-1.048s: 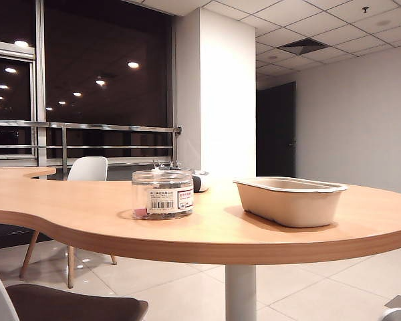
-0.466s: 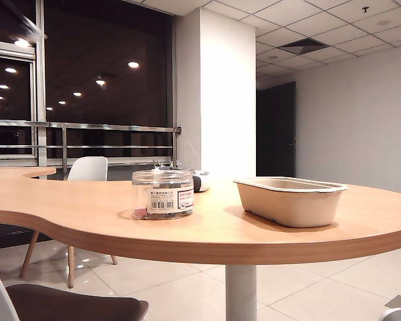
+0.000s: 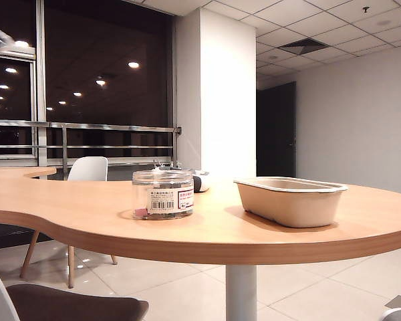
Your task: Pick up the box filled with clips, pour some clips from it into the rectangular paper box, and then put the clip box back on the table.
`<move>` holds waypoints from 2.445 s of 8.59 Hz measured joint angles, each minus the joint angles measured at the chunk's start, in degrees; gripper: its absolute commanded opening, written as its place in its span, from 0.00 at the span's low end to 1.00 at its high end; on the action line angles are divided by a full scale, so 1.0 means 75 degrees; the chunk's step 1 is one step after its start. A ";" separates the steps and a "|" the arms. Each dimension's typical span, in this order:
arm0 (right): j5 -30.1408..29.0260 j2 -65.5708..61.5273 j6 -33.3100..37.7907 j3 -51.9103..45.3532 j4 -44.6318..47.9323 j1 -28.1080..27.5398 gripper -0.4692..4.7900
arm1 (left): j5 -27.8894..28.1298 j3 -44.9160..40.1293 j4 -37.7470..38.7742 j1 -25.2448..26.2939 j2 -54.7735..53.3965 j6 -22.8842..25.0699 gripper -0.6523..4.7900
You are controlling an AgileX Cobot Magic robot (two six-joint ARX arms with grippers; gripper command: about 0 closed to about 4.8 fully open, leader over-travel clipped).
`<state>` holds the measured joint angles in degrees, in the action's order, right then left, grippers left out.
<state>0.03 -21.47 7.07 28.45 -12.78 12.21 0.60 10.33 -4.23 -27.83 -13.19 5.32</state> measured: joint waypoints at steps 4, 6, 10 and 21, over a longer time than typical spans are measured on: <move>-0.0003 0.0000 0.0000 0.0000 0.0000 0.0000 0.08 | -0.0204 -0.1078 0.0373 0.2632 0.1743 -0.0525 0.11; -0.0003 0.0003 0.0000 0.0000 -0.0006 0.0000 0.08 | 0.0143 -0.1326 0.0871 0.2841 0.1731 -0.0294 0.11; -0.0003 0.0003 0.0000 0.0000 -0.0003 0.0000 0.08 | 0.0752 -0.1326 0.0880 0.2841 0.1734 0.0026 0.17; 0.0017 0.2838 0.0047 -0.3748 0.1437 -0.1527 0.08 | 0.0734 -0.1326 0.0877 0.2841 0.1731 0.0029 0.17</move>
<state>0.16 -0.19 7.42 0.34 -2.00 0.75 6.11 0.38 2.35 -6.52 -0.21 5.54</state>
